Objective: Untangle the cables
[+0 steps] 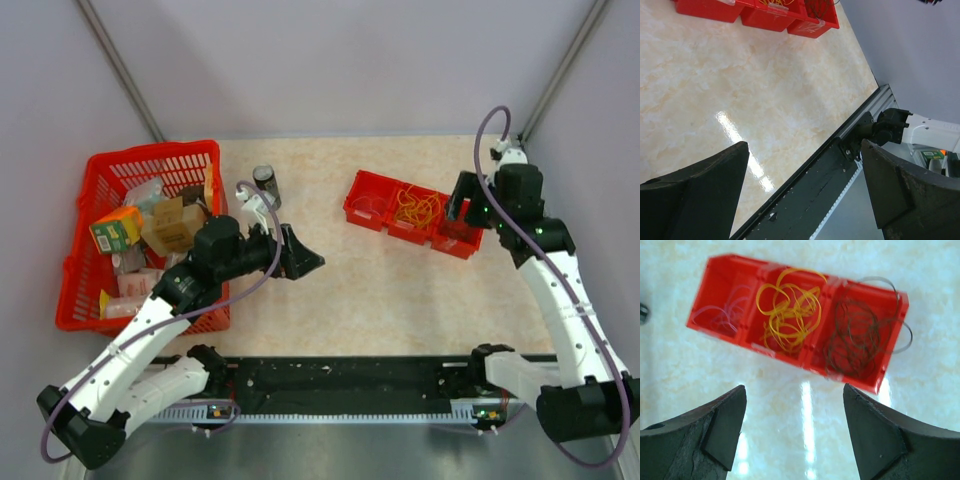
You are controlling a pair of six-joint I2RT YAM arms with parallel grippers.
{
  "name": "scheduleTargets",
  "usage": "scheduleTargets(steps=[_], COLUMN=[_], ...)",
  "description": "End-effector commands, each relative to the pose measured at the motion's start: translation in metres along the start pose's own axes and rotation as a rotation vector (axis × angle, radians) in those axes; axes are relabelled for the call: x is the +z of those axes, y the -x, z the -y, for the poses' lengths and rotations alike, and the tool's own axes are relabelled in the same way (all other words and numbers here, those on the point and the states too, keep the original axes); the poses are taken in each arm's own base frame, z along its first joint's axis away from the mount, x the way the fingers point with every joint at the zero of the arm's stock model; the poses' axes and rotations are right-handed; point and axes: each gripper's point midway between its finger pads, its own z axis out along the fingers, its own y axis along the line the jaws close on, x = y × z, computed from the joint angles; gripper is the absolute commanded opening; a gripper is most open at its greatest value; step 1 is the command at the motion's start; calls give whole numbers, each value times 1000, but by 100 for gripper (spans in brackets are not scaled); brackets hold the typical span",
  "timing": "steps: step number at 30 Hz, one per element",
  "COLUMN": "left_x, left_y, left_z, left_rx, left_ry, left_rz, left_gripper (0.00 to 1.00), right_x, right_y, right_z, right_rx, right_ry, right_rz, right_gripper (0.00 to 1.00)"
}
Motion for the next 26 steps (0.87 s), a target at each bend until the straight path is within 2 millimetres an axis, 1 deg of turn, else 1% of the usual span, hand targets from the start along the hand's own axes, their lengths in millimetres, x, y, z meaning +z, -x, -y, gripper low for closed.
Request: scheduleTargets(steps=[1, 3, 5, 6, 8, 9, 11, 13, 15, 16, 17, 18, 19, 20, 24, 26], left_x=[-4, -4, -5, -7, -12, -15, -26, -39, -58, -69, -80, -93, -107, -120, -175, -203], left_y=[20, 21, 22, 23, 25, 26, 33, 43, 56, 65, 72, 79, 85, 91, 108, 115], left_z=[17, 19, 22, 25, 35, 38, 47, 54, 62, 66, 68, 74, 81, 87, 108, 116], left_rx=[39, 35, 32, 28, 34, 40, 70, 117, 169, 193, 217, 249, 278, 307, 393, 425], left_ry=[-46, -51, -65, -77, -118, -132, -157, -162, -151, -142, -127, -130, -140, -150, -175, -184], left_rz=[53, 55, 58, 62, 73, 84, 123, 173, 248, 292, 336, 383, 431, 480, 675, 782], left_gripper=[97, 97, 97, 97, 97, 97, 97, 97, 97, 97, 97, 97, 98, 98, 98, 98], right_x=[0, -7, -15, -21, -37, -46, -64, -81, -99, -114, -123, -138, -157, -173, -232, -261], right_y=[-45, -50, -56, -64, -69, -71, -69, -64, -49, -37, -25, -13, 1, 9, 35, 44], right_z=[16, -5, -37, -54, -82, -93, -101, -99, -88, -81, -70, -63, -58, -54, -45, -43], right_rx=[8, 50, 74, 88, 120, 142, 133, 88, 29, 1, -8, -16, -24, -36, -63, -76], right_ry=[-49, 55, 224, 328, 515, 589, 661, 660, 601, 559, 490, 452, 421, 408, 379, 379], right_rz=[-101, -103, -110, -130, -133, -140, -105, -49, 54, 132, 203, 271, 352, 411, 618, 709], right_gripper=[77, 77, 77, 77, 77, 77, 77, 78, 79, 80, 93, 99, 99, 99, 99, 99])
